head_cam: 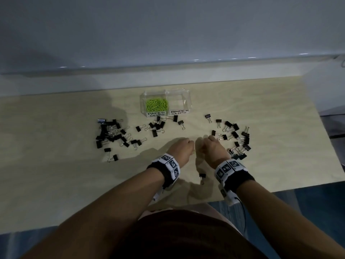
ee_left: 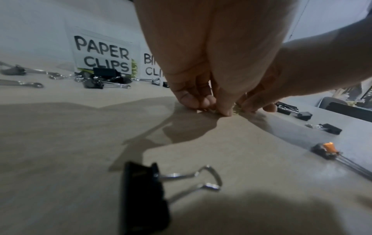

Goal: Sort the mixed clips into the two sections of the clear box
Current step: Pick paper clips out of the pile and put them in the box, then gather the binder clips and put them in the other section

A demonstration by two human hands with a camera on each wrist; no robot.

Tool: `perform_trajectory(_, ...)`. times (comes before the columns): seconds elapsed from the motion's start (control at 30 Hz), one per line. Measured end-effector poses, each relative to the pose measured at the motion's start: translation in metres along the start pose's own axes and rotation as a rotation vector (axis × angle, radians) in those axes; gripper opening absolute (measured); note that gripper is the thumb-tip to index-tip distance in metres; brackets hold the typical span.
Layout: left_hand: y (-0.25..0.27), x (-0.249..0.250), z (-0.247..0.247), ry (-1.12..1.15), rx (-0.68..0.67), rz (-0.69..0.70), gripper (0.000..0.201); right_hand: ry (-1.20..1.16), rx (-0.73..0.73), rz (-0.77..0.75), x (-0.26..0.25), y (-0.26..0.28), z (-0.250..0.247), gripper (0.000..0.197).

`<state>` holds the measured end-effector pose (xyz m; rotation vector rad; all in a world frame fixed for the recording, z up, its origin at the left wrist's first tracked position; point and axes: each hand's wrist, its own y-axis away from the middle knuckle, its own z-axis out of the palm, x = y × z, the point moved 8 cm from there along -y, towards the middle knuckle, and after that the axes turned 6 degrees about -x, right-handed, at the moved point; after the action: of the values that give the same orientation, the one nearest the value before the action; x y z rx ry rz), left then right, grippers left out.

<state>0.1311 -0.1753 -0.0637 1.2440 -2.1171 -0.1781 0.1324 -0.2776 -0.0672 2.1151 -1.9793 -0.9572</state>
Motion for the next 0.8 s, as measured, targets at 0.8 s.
perform_trajectory(0.8, 0.022, -0.114, -0.164, 0.124, 0.451, -0.222, 0.017, 0.082, 0.138, -0.258, -0.120, -0.070, -0.060, 0.016)
